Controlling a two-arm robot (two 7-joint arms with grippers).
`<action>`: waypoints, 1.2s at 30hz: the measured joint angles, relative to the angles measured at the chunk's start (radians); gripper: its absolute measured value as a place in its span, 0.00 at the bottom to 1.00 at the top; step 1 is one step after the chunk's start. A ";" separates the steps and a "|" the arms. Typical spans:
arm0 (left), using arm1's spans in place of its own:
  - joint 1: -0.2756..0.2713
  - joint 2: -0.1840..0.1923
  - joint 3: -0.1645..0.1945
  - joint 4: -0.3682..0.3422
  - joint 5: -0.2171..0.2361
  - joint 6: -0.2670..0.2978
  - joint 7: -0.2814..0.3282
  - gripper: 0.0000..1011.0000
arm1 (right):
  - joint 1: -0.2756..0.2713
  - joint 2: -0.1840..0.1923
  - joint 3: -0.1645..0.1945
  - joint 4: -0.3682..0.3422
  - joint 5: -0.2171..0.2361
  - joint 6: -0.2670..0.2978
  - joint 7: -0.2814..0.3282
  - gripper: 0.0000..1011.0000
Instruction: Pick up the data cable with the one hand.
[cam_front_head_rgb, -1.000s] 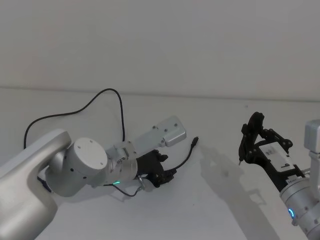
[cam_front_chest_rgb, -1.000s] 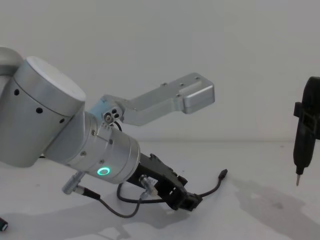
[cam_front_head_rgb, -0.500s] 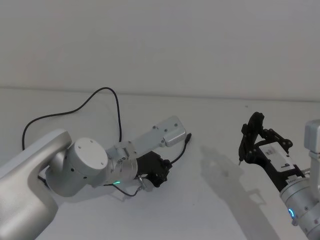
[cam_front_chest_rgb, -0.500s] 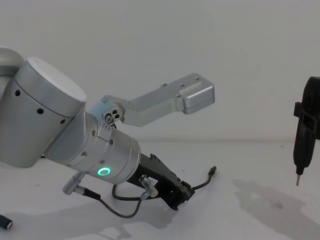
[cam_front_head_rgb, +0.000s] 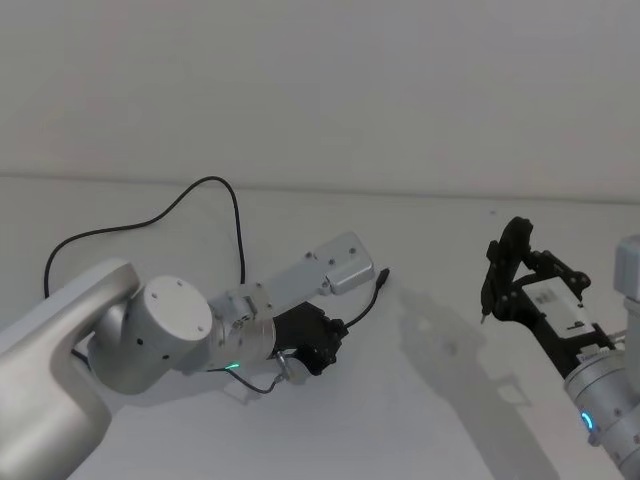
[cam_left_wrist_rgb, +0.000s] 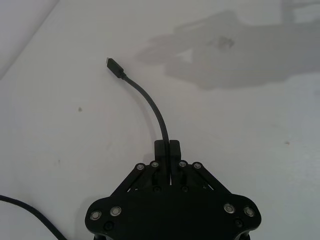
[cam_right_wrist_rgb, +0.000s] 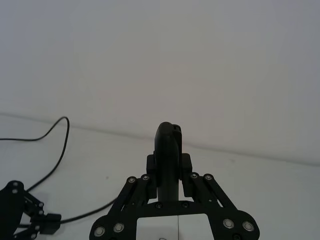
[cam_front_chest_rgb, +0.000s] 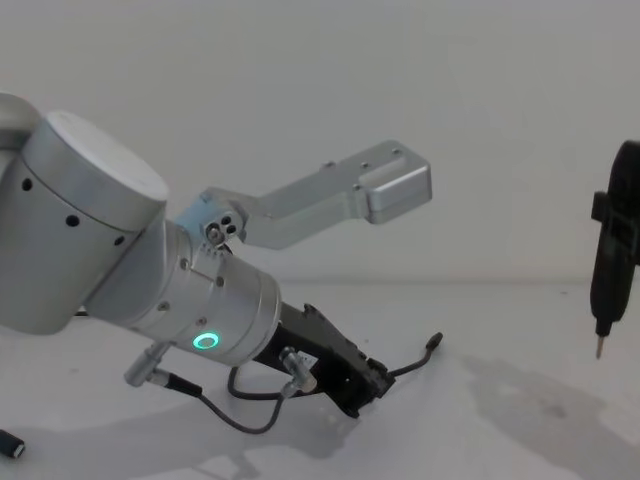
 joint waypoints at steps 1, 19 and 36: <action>0.001 0.002 0.000 -0.002 0.000 -0.004 -0.003 0.04 | 0.000 0.001 0.001 -0.003 -0.001 -0.002 0.000 0.27; 0.015 0.104 0.007 -0.095 0.002 -0.192 -0.120 0.04 | -0.024 0.008 0.056 -0.122 0.054 -0.075 0.058 0.27; 0.033 0.221 -0.007 -0.198 0.033 -0.432 -0.198 0.04 | -0.065 0.001 0.086 -0.174 0.204 -0.063 0.142 0.27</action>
